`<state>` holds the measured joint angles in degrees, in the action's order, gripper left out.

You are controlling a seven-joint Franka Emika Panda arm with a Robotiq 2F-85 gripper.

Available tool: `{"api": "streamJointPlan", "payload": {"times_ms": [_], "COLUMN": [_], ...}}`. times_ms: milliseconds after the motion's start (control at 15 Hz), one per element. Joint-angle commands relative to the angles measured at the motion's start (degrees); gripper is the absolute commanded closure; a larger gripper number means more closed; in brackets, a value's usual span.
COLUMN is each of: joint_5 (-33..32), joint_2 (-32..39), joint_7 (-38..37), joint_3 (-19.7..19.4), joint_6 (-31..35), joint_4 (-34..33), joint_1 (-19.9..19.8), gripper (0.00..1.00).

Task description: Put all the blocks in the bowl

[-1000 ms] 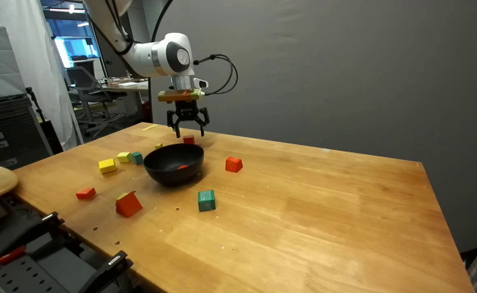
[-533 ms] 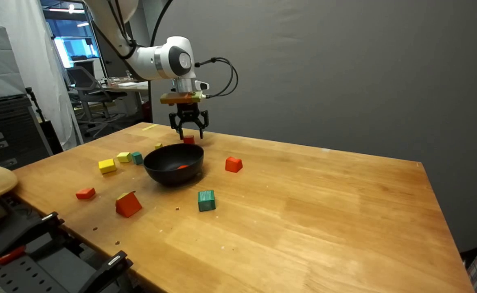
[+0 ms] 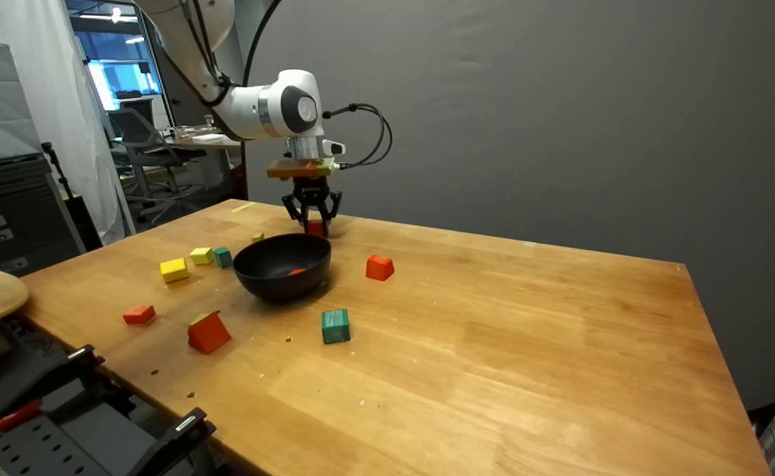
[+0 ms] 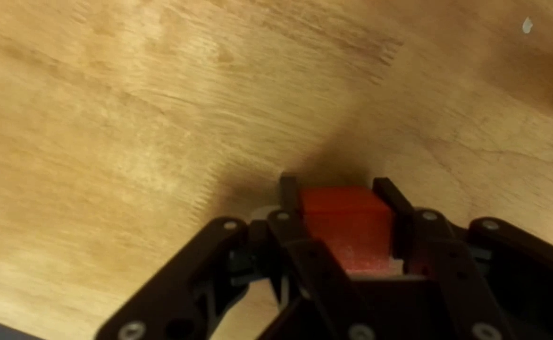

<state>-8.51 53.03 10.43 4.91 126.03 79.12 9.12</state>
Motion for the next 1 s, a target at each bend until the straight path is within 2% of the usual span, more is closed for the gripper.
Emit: {"api": "streamJointPlan", "payload": {"times_ms": [0,467,667,933], "joint_5": [0.87,4.22,7.45,6.33], "joint_2": [-8.02,-23.32,-29.45,-38.67], "joint_7": [2.34,5.62,10.31,12.43], "joint_3": [0.98,2.00,3.67,1.75], "joint_6": [3.59,17.42,19.02,18.41], "joint_4": [8.76,27.45,36.00,48.06], "joint_1": [-2.94,-9.89,-12.88,-13.82], "gripper": [0.82,0.79,0.75,0.66]}}
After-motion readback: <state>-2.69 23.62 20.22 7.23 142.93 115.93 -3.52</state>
